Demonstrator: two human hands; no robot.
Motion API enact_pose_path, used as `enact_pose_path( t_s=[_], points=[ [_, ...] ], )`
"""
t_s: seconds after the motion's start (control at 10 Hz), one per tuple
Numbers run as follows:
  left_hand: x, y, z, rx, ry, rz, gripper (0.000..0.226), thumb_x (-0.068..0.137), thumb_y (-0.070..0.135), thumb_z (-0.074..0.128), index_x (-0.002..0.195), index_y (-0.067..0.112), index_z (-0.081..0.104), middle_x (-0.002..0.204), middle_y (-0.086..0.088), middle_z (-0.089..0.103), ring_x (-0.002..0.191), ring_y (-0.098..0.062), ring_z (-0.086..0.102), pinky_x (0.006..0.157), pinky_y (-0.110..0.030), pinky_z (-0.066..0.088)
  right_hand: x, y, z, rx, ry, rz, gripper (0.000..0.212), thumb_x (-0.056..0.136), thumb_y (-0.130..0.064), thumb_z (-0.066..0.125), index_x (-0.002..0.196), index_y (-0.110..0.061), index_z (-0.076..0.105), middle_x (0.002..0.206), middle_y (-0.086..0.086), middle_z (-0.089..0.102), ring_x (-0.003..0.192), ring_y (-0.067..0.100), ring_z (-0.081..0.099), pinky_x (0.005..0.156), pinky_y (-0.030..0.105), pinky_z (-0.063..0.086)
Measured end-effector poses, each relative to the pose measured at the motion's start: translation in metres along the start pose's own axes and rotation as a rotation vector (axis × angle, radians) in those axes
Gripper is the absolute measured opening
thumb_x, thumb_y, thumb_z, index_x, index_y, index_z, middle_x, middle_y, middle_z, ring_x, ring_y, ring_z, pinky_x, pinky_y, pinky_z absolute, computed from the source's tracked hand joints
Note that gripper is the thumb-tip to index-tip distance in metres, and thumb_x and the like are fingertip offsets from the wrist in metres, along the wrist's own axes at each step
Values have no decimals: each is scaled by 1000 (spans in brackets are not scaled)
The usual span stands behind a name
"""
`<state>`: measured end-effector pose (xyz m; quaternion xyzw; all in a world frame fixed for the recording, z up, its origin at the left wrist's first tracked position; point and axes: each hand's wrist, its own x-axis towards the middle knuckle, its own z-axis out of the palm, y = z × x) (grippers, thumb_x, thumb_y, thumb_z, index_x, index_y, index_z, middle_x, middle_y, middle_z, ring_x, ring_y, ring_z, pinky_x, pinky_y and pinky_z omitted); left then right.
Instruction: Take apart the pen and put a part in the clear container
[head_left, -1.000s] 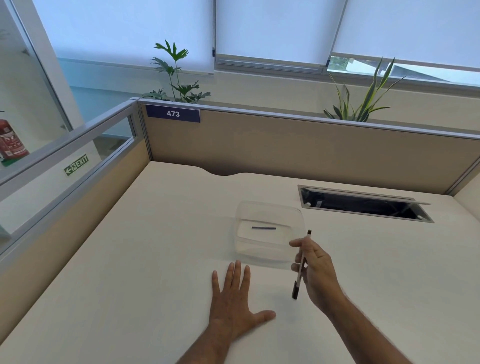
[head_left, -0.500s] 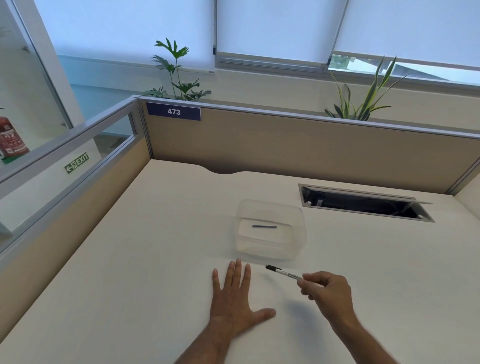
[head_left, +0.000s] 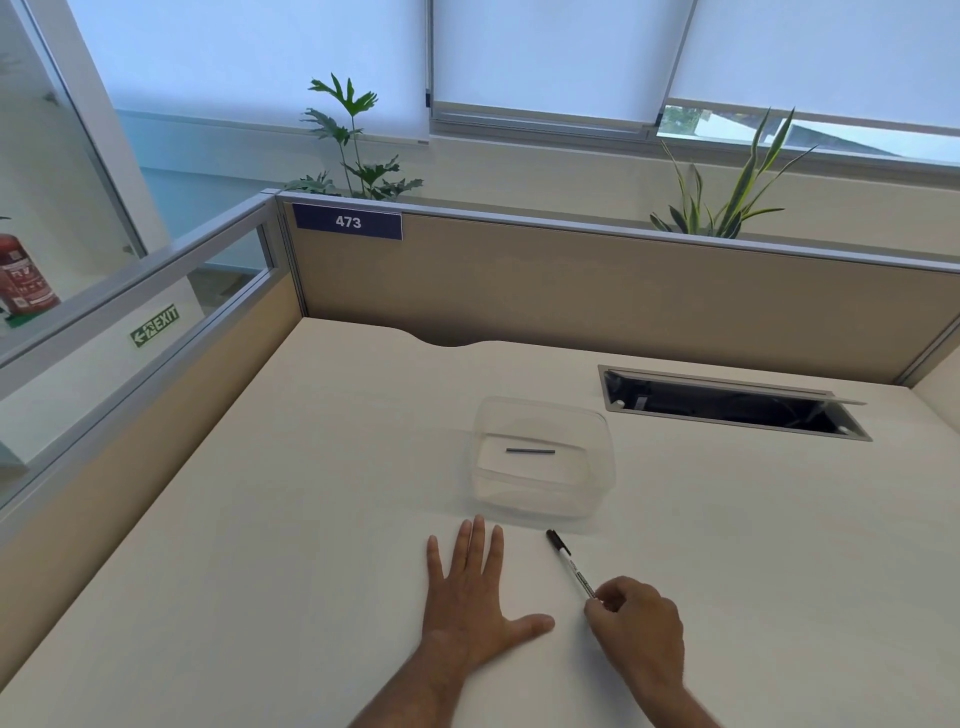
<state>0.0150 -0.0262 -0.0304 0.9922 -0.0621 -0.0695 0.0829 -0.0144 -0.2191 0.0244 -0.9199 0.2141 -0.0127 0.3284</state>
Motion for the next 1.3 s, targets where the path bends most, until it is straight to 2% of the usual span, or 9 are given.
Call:
enact_pose_path(
  t_s=[0.1, 0.2, 0.3, 0.4, 0.6, 0.7, 0.8, 1.2, 1.3],
  points=[
    [0, 0, 0, 5, -3, -3, 132, 52, 104, 7, 154, 22, -10, 163, -5, -20, 147, -21, -26, 110, -66, -21, -2, -3, 3, 19, -2, 73, 7, 67, -29, 71, 72, -32, 72, 65, -16, 60, 72, 18, 65, 64, 28, 50],
    [0, 0, 0, 5, -7, 1, 131, 53, 104, 8, 153, 22, -11, 163, -5, -20, 147, -21, -27, 110, -66, -21, -3, -5, 3, 11, -16, 90, 5, 67, -30, 71, 71, -29, 73, 68, -12, 66, 70, 19, 66, 64, 27, 51],
    [0, 0, 0, 5, -6, -2, 131, 53, 104, 9, 153, 21, -11, 163, -5, -20, 147, -21, -26, 110, -66, -21, -3, -7, 1, 27, -25, 116, 4, 67, -30, 71, 64, -29, 72, 62, -11, 69, 61, 15, 67, 60, 25, 52],
    [0, 0, -1, 5, -8, -2, 131, 53, 104, 9, 153, 21, -11, 163, -5, -20, 147, -21, -27, 110, -66, -20, -2, -9, -1, 30, -31, 130, 13, 67, -30, 72, 55, -29, 69, 49, -13, 65, 50, 6, 62, 51, 20, 45],
    [-1, 1, -3, 3, -20, 0, 130, 55, 103, 11, 153, 22, -13, 163, -5, -22, 147, -21, -27, 110, -65, -20, -4, -11, 1, -3, -85, 113, 19, 67, -33, 73, 49, -30, 65, 56, -13, 67, 60, 12, 63, 53, 23, 43],
    [-2, 1, -4, 1, -26, 2, 130, 55, 103, 11, 153, 22, -14, 162, -5, -23, 146, -21, -28, 110, -65, -20, -5, -12, 1, -18, -90, 109, 18, 66, -35, 73, 51, -27, 67, 48, -14, 65, 50, 0, 60, 49, 20, 41],
    [-2, 1, -5, 5, -29, 5, 130, 55, 103, 10, 153, 22, -14, 162, -5, -23, 146, -21, -29, 110, -65, -20, -4, -12, -1, -20, -87, 106, 19, 66, -36, 73, 50, -26, 67, 42, -14, 63, 42, -5, 57, 45, 16, 37],
    [0, -1, -4, 4, -54, -9, 131, 53, 104, 7, 153, 22, -13, 162, -5, -22, 146, -20, -29, 110, -65, -21, 0, -6, 1, -33, -91, 86, 26, 65, -43, 75, 48, -24, 68, 43, -13, 65, 50, -1, 60, 45, 17, 37],
    [-1, 2, -4, -9, -63, -20, 131, 53, 104, 8, 153, 22, -13, 162, -4, -23, 146, -21, -30, 110, -64, -22, 3, -2, 3, 1, -50, 81, 26, 65, -44, 78, 50, -26, 68, 50, -14, 67, 57, 2, 62, 52, 22, 44]
  ],
)
